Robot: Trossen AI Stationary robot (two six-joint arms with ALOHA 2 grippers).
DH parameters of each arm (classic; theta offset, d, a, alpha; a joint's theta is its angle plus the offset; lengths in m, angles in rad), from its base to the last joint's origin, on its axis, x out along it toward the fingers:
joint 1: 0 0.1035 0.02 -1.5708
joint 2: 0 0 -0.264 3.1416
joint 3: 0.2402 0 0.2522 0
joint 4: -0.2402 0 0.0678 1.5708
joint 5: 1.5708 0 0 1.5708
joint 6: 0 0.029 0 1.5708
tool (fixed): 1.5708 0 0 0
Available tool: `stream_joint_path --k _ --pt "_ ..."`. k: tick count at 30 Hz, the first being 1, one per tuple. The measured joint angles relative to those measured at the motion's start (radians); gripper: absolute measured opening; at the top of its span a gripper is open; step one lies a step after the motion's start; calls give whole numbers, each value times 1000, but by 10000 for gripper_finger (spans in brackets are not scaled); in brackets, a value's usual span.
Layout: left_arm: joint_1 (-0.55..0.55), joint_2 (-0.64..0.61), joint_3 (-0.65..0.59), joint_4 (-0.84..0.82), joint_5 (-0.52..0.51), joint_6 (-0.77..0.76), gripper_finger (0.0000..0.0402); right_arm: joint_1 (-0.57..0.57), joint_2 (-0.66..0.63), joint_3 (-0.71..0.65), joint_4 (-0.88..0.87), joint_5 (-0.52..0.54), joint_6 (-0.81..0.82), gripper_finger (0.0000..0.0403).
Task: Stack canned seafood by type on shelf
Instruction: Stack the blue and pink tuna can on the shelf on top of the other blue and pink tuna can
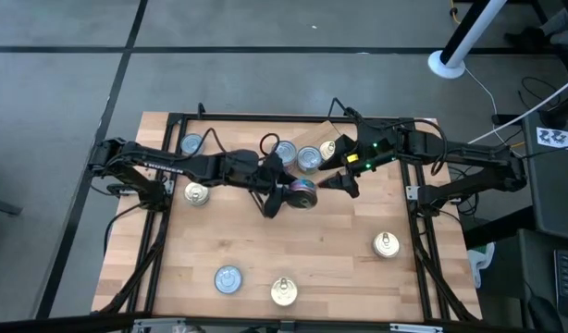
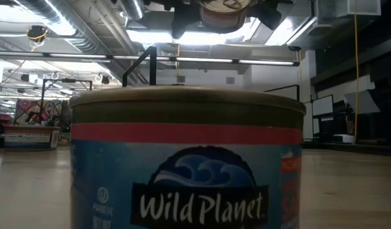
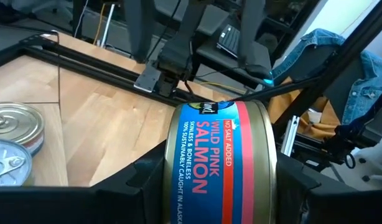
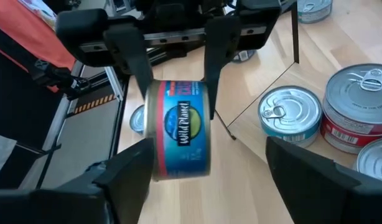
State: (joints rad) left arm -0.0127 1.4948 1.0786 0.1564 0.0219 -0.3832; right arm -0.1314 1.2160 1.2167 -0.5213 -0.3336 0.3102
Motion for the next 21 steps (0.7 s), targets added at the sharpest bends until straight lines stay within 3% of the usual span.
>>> stream_joint_path --k 12,21 --pt "0 0 0 74 0 -2 192 1 1 0 0 -1 0 305" --pt "0 0 0 73 0 5 190 1 1 0 1 -105 -1 305"
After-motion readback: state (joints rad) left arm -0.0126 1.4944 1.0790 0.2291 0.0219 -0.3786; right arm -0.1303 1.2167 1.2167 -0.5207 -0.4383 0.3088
